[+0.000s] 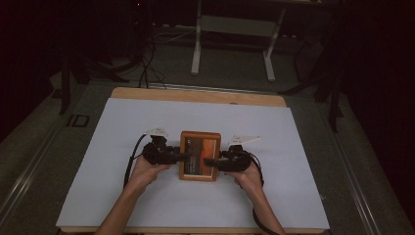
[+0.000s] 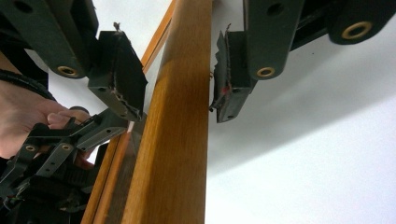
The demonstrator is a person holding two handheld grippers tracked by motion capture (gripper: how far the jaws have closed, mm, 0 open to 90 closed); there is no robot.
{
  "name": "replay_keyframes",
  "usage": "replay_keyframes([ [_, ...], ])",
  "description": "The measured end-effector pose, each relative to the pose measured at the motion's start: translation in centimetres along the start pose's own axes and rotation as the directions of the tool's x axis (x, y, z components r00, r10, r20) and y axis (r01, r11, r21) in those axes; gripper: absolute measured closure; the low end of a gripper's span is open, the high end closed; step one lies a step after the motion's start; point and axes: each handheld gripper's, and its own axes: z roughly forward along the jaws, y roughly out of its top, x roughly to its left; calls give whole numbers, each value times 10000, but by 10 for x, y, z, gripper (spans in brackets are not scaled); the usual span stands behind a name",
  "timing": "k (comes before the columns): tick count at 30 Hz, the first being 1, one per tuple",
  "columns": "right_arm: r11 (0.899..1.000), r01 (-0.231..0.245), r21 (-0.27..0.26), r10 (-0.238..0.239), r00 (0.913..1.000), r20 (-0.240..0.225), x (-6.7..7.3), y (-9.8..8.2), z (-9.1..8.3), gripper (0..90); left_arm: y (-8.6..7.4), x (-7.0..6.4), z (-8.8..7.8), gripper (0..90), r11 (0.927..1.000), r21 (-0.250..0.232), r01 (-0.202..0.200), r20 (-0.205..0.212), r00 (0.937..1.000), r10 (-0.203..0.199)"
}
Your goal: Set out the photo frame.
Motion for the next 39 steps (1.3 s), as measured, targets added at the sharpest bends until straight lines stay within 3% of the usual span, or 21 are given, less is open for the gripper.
replay_keyframes([
  [10, 9997, 226, -89, -224, 9995, 200, 0, 4, -9, 451, 0, -1, -1, 492, 9995, 242, -217, -173, 9996, 221],
  [20, 9990, 397, -212, -388, 9984, 409, 0, 8, -23, 444, 4, -4, -15, 480, 9991, 67, -408, -516, 9978, 411],
  [39, 9982, 605, -58, -599, 9952, 775, -5, 11, -44, 439, 4, 5, -36, 473, 9999, 10, -143, -771, 9969, 144],
])
